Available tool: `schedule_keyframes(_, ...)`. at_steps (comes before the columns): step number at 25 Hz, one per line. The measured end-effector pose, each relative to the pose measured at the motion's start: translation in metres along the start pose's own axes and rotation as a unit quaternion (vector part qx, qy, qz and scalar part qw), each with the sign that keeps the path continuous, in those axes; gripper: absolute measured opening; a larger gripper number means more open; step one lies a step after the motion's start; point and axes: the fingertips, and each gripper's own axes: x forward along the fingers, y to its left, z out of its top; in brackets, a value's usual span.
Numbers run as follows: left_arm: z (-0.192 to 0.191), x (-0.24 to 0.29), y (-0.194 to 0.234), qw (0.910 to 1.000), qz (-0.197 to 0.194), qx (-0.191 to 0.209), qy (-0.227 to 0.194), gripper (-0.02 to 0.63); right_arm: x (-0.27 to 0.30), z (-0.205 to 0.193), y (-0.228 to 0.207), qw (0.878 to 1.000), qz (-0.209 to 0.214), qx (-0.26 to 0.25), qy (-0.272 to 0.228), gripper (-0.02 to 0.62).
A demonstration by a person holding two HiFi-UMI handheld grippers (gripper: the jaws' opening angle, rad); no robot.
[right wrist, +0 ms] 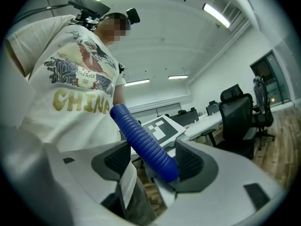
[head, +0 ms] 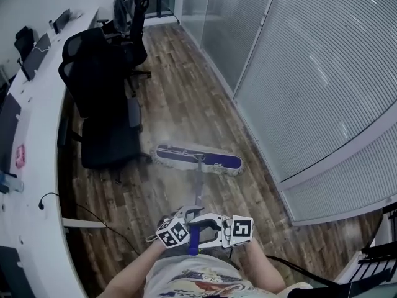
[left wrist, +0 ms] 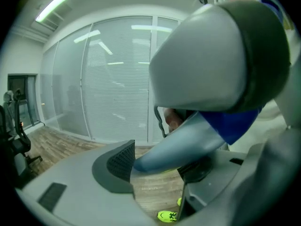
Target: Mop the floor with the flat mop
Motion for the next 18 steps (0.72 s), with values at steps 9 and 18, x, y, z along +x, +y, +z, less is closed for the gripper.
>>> schedule_keyframes(9, 0.031, 0.023, 0.105, 0.9999, 0.011, -0.003, -0.011, 0.224, -0.033, 0.031, -0.099, 1.0, 0.002, 0.0, -0.009, 0.273)
schedule_keyframes(18, 0.063, 0.083, 0.215, 0.9995, -0.002, 0.018, 0.027, 0.224, -0.106, 0.055, -0.211, 0.999, -0.005, -0.007, -0.048, 0.273)
